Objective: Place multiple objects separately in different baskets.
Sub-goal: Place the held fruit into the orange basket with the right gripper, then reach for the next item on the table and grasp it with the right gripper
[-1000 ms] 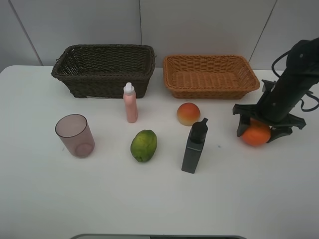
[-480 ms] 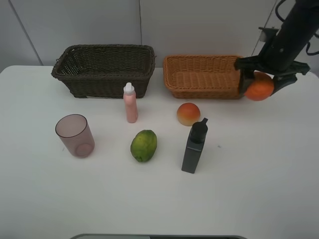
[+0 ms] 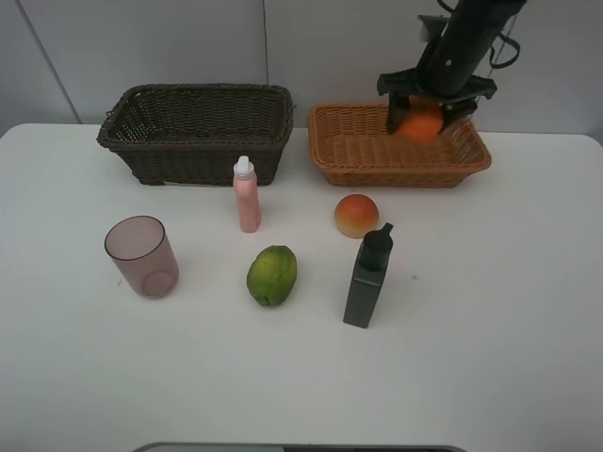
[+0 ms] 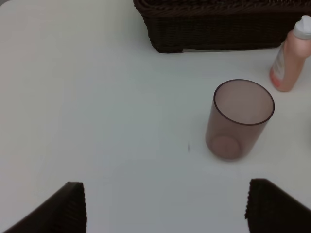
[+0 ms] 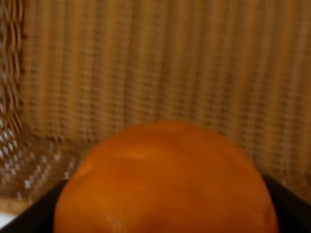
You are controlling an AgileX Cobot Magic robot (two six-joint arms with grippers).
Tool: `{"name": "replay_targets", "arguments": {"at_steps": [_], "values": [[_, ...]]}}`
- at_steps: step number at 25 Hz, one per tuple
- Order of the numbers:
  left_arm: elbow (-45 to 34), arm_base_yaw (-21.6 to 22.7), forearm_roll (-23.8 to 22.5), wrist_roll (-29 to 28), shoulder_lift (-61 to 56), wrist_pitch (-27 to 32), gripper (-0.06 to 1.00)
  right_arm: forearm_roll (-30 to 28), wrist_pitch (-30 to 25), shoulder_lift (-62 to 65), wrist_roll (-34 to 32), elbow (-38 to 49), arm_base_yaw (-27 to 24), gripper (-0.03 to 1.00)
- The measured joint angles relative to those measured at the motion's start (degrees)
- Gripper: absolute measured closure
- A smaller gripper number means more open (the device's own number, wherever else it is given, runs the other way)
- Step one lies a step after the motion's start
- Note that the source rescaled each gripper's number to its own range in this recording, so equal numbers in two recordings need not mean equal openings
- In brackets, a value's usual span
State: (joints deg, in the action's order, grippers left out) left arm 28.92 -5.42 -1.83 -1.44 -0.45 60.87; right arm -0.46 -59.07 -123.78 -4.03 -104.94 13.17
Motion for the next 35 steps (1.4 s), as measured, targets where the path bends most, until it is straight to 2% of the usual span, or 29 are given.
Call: {"name": "replay_targets", "arguments": {"at_steps": [6, 15, 17, 19, 21, 24, 30, 35], "values": [[0.0, 0.0, 0.0, 0.0, 0.0, 0.0, 0.10, -0.6, 6.9, -4.6, 0.0, -2.2, 0.5, 0.35], [0.0, 0.0, 0.0, 0.0, 0.0, 0.0, 0.10, -4.8, 9.0, -7.1, 0.0, -2.2, 0.4, 0.35], [0.0, 0.0, 0.0, 0.0, 0.0, 0.0, 0.10, -4.8, 10.1, -7.1, 0.0, -2.2, 0.4, 0.28], [0.0, 0.0, 0.0, 0.0, 0.0, 0.0, 0.10, -4.7, 10.5, -7.1, 0.0, -2.2, 0.4, 0.09], [0.0, 0.0, 0.0, 0.0, 0.0, 0.0, 0.10, -4.7, 10.5, -7.1, 0.0, -2.2, 0.4, 0.01], [0.0, 0.0, 0.0, 0.0, 0.0, 0.0, 0.10, -4.7, 10.2, -7.1, 0.0, -2.2, 0.4, -0.03], [0.0, 0.0, 0.0, 0.0, 0.0, 0.0, 0.10, -3.8, 4.6, -4.6, -0.2, -2.2, 1.4, -0.03], [0.0, 0.0, 0.0, 0.0, 0.0, 0.0, 0.10, -2.2, 1.0, -0.3, -2.4, -0.6, 4.6, -0.03]]}}
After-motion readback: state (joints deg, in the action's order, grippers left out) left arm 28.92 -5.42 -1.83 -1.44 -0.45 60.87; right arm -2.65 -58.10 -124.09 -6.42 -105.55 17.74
